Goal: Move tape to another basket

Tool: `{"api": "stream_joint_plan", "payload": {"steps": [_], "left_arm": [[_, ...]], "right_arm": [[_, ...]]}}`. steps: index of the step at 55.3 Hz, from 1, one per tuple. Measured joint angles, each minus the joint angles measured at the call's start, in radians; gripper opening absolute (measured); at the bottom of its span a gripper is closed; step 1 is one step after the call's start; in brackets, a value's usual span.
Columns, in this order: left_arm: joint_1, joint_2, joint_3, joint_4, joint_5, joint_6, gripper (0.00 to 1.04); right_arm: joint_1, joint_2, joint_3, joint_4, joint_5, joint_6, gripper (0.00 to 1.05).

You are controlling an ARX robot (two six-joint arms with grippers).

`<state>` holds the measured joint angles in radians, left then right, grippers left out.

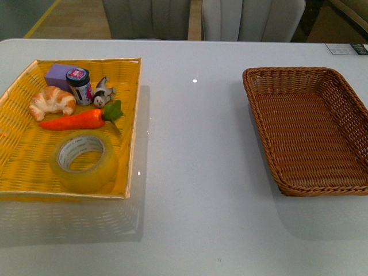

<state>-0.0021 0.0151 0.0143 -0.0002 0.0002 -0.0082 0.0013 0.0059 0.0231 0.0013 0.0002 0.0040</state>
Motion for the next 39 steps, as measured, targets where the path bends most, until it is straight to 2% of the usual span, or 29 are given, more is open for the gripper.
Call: {"api": "stream_joint_plan", "payload": {"steps": [34, 39], "left_arm": [[0.002, 0.002, 0.001, -0.003, 0.006, 0.000, 0.96], [0.069, 0.207, 0.139, -0.309, 0.280, -0.006, 0.96]], "right_arm": [[0.000, 0.000, 0.000, 0.000, 0.000, 0.000, 0.96], [0.000, 0.000, 0.000, 0.000, 0.001, 0.000, 0.96]]}}
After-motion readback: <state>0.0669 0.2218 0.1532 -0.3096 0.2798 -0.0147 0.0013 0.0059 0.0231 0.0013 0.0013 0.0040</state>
